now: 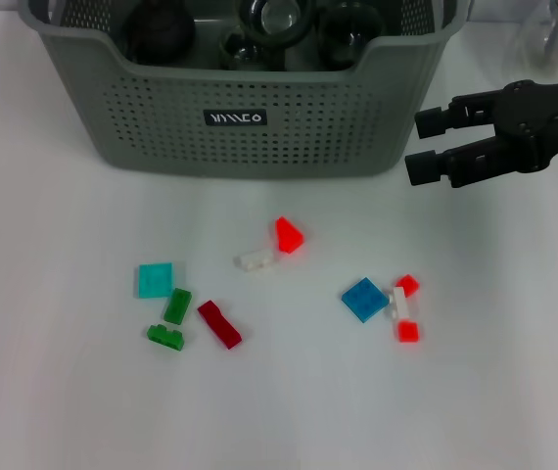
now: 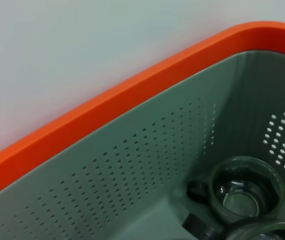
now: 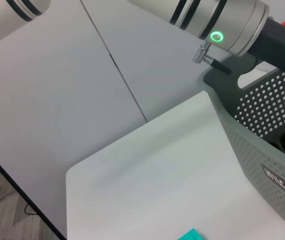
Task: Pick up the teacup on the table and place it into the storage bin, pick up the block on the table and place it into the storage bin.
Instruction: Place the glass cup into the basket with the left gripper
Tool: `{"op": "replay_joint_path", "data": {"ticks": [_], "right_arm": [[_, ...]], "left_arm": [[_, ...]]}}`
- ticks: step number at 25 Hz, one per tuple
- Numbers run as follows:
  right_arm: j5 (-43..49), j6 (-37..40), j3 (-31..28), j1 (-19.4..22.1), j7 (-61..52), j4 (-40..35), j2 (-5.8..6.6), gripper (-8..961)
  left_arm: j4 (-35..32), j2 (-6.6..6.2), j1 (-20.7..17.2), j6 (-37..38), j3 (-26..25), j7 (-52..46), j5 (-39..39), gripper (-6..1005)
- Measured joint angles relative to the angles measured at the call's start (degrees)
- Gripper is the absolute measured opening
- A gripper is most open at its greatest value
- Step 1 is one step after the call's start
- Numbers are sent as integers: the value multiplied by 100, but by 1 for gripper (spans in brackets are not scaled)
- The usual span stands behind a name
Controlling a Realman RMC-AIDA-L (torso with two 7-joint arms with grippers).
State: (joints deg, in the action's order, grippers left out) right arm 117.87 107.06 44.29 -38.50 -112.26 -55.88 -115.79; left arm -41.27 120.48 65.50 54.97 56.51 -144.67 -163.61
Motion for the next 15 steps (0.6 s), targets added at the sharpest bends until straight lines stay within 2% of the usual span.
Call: {"op": "replay_joint_path", "data": {"ticks": [15], "right_arm": [[-22, -1, 0, 0, -24, -45, 4, 945]], "left_arm": [[-4, 11, -17, 39, 117, 19, -5, 46]]}}
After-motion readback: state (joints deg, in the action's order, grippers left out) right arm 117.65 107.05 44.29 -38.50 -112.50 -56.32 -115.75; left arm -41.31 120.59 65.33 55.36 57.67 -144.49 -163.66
